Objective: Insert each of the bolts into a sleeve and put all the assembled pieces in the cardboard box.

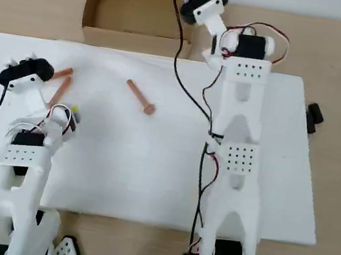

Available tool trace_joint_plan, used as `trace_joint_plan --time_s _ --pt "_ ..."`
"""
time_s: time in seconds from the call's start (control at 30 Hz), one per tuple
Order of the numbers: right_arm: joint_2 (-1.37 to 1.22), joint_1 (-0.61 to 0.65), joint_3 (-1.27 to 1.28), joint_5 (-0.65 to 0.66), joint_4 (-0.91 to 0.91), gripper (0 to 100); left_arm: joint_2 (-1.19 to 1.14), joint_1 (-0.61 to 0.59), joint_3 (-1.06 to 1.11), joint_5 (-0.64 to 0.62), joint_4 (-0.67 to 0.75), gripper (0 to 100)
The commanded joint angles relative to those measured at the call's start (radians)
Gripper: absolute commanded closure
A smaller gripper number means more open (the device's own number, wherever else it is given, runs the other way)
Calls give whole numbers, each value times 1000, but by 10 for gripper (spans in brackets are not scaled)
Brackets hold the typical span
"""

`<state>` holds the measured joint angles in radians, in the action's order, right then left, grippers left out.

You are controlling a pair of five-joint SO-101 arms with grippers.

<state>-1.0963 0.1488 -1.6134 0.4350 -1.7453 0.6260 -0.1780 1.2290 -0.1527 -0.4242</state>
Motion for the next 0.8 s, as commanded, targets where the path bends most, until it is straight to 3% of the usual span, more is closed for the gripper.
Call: trace_joint_plan --time_s 0.0,0.1,0.23,0.37,0.53,0.77 --pt "139 -48 -35 -23 -44 827 12 14 -40 14 12 918" --pt "226 -77 -30 -68 -44 991 12 15 -35 46 8 955" --pt "352 -119 -28 -147 -46 990 39 40 -28 137 -117 995" --pt "489 -142 108 -172 -49 988 220 87 -35 160 -272 993" --pt "814 -145 727 -219 -48 988 570 140 23 166 -358 991" --pt "1322 -148 1537 -278 35 988 1012 149 336 167 -348 991"
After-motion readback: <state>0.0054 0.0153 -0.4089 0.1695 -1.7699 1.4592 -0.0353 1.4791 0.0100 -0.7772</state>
